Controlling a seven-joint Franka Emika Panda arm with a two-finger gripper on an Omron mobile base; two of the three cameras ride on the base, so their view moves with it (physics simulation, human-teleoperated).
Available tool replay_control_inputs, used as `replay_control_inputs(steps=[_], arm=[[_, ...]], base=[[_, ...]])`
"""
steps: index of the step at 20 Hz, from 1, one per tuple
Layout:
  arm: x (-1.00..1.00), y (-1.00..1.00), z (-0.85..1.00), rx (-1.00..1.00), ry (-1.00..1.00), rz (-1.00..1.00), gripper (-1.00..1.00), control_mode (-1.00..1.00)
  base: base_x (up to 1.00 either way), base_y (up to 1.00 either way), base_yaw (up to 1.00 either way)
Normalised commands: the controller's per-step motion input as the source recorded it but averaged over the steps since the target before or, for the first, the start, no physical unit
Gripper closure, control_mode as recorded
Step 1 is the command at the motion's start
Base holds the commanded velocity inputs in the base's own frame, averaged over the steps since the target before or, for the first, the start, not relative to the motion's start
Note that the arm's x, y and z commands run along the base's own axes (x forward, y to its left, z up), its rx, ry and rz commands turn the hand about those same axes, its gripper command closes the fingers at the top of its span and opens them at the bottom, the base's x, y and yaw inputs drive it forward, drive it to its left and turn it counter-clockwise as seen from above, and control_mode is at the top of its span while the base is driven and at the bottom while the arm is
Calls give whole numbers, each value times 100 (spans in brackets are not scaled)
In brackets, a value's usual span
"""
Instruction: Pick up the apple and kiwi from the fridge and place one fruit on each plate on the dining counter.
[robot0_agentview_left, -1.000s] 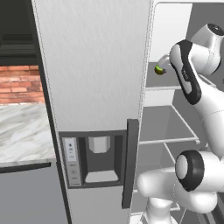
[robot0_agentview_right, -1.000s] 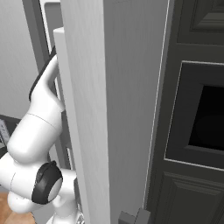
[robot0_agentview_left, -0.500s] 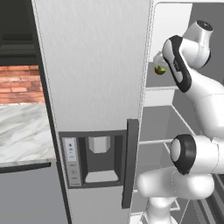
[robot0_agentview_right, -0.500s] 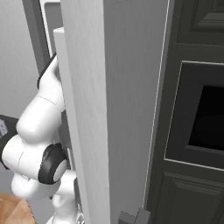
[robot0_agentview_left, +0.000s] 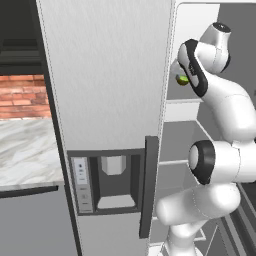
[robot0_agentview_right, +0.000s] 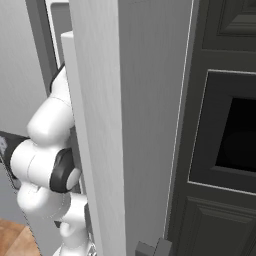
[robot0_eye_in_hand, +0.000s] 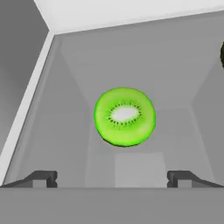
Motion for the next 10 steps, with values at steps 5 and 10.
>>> replay_control_inputs(steps=[5, 10], arm=[[33, 0, -13, -3, 1, 0, -100, -100], [30, -4, -11, -1, 0, 0, -100, -100]], base=[[0, 0, 0], [0, 0, 0]])
